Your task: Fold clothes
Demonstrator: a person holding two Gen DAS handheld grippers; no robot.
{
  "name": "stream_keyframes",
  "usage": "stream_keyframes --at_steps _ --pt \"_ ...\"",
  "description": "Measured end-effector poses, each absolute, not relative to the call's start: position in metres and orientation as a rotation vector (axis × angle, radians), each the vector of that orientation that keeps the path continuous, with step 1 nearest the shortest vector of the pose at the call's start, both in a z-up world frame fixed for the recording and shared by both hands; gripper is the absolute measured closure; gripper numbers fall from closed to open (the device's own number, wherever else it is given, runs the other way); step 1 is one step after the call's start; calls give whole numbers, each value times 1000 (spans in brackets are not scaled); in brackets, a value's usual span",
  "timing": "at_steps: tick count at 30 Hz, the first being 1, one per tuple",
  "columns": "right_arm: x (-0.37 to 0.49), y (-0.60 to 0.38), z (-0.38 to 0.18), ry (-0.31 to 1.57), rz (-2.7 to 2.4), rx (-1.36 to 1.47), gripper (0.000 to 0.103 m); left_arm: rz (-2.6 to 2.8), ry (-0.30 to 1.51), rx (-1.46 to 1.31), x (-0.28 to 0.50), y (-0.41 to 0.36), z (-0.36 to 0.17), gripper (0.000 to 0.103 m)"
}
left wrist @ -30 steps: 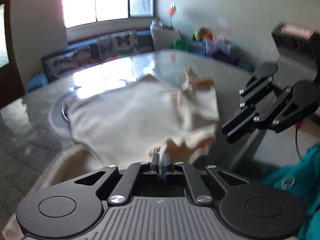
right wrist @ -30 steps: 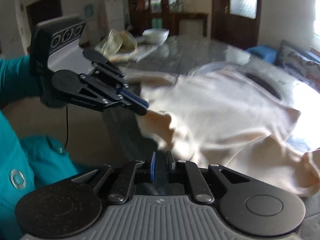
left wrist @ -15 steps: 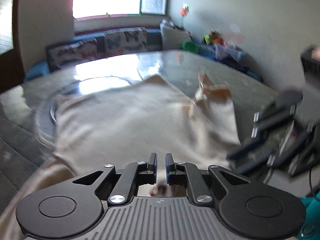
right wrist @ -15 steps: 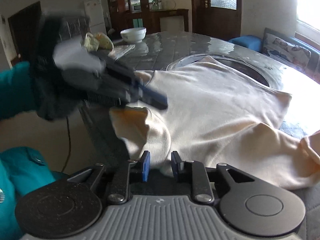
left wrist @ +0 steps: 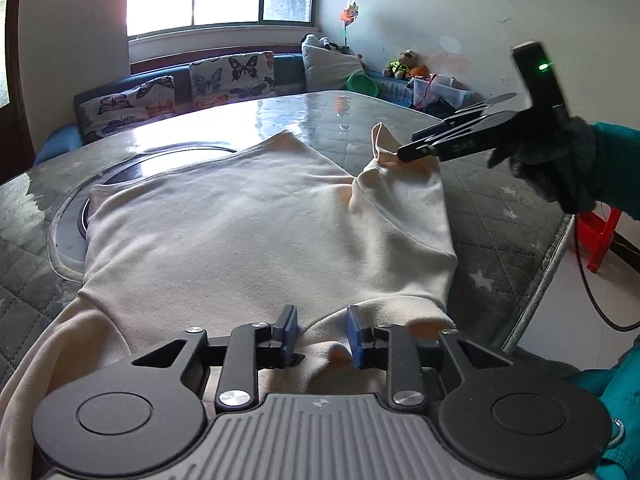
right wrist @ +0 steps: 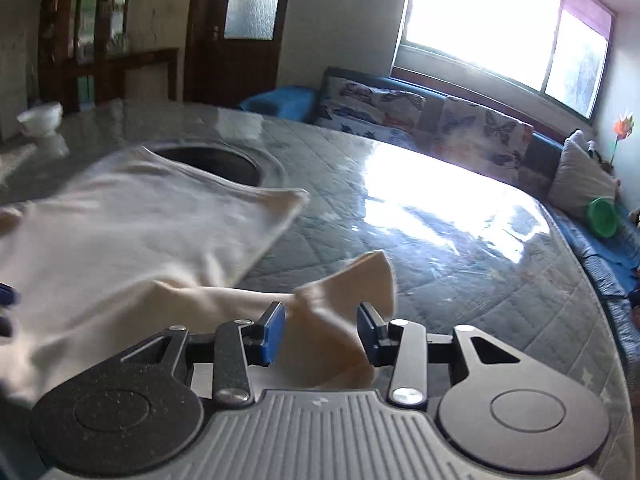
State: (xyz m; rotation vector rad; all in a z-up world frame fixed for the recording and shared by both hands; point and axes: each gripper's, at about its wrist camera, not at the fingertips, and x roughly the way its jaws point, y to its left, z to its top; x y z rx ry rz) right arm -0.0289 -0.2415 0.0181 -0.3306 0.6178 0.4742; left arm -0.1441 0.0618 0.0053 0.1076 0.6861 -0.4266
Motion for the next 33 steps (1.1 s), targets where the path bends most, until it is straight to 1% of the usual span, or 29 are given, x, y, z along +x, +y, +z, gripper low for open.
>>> stream_keyframes --at_steps 1,4,7,10,15,19,21,24,25,26,27,29,33 --pt "-23 -240 14 623 471 -345 63 -425 688 109 -144 61 5 70" --pt "-16 -235 1 641 453 -388 67 -423 690 109 -143 61 5 69" --pt "-19 -239 0 627 416 -376 93 -422 692 113 -144 61 6 67" --pt "-28 -252 9 591 368 -362 98 -426 693 124 -143 60 6 67" --pt "-53 -297 34 518 231 -328 99 -437 696 144 -142 59 6 66" --pt "-71 -326 41 513 166 -282 99 -445 699 164 -141 58 7 65" --pt "-76 -337 39 532 165 -241 97 -446 700 176 -140 58 9 63" --pt "-75 -340 35 569 197 -185 90 -454 683 182 -137 56 19 61" --pt "-71 -338 33 574 203 -169 81 -459 669 189 -137 55 24 61" --pt "-68 -337 32 579 211 -153 77 -463 651 196 -137 53 29 61" --pt "-63 -336 31 585 218 -135 77 -467 637 195 -137 52 33 61" --pt "-49 -335 27 604 227 -88 68 -476 616 182 -136 49 40 60" --pt "-17 -338 12 651 193 -28 65 -503 599 149 -132 39 44 60"
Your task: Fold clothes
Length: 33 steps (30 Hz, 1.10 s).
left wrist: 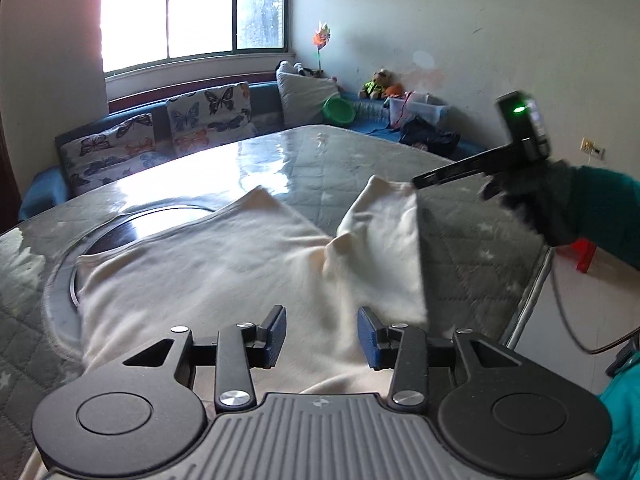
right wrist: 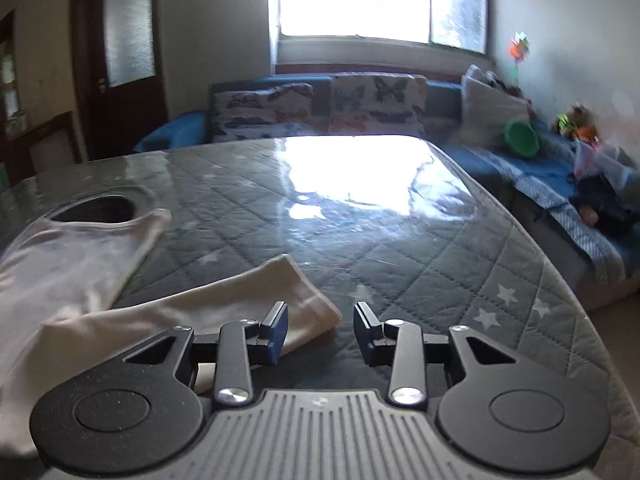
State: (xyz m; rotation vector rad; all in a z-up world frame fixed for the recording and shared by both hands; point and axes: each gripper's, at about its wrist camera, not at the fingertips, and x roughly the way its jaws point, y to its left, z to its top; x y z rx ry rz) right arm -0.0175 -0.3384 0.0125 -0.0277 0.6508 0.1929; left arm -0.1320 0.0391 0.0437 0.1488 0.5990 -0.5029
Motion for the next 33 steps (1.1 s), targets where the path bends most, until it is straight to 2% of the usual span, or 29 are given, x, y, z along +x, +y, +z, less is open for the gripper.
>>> stream_keyframes --at_steps 6,8,11,21,29,33 --pt "1 -346 -5 692 180 54 66 -567 628 142 -122 11 29 60" --pt "-1 -344 -6 681 200 42 91 -591 639 139 -119 3 24 60" --pt "-13 -338 -1 642 207 -12 97 -618 649 135 -117 -5 18 60" --pt "-80 -360 46 528 109 -135 98 -707 692 130 -115 -15 5 60" --pt "-80 -366 2 656 31 -169 94 -744 708 138 -120 -15 3 58" --pt "-82 -367 11 631 21 -145 90 -761 709 138 -121 -15 4 57"
